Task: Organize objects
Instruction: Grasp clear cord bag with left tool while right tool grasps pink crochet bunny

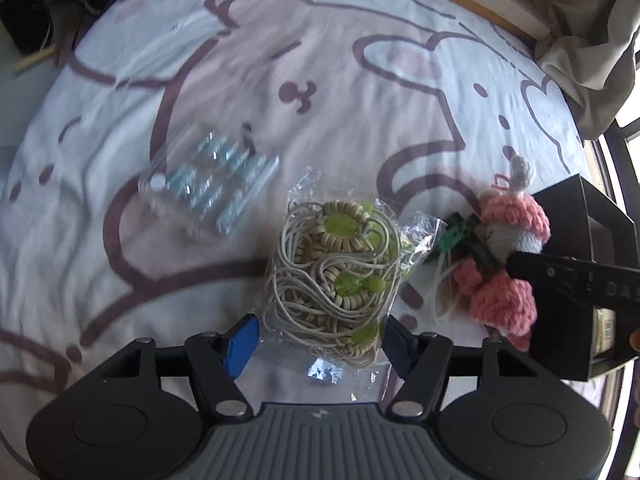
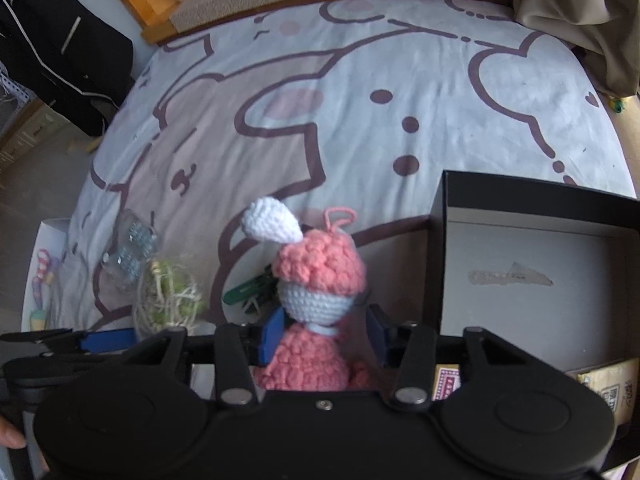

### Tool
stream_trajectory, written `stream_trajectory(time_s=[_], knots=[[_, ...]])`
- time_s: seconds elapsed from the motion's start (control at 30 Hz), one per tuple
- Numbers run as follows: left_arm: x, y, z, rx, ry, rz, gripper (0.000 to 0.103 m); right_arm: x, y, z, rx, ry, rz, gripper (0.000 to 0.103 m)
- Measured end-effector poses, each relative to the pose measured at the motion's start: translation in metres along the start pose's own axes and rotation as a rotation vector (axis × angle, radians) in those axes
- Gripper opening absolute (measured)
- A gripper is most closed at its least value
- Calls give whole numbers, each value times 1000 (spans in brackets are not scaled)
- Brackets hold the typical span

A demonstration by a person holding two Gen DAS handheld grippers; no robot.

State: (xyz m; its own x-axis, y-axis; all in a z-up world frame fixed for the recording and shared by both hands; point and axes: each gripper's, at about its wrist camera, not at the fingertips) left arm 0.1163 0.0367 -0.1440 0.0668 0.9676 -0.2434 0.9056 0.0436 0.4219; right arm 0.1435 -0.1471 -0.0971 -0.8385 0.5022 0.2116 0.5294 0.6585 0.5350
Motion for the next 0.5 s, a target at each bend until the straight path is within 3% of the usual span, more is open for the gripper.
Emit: stream_trajectory(time_s=[0.17, 0.23, 0.3, 0.5], knots=[[-4, -2, -5, 15, -8, 10, 69, 0, -1, 2, 7, 14, -1, 38], [-9, -1, -8, -12, 15, 47, 85, 0, -1, 2, 8, 23, 2, 36], [-16, 1, -11, -62, 62, 121, 91, 0, -2, 2, 8, 27, 5, 36], [-20, 10, -3, -124, 35, 163, 92, -2, -2, 0, 10, 45, 11, 31]])
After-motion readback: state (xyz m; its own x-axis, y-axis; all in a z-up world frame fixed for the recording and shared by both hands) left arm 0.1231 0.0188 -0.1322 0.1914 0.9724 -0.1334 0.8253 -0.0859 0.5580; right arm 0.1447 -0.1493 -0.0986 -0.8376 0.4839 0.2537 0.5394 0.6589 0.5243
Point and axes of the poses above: each gripper's, at about its wrist camera, not at the fingertips, and z roughly the way its jaws point, x to its left, y to its top, and after that the axes turned 15 degrees about -x, right-handed
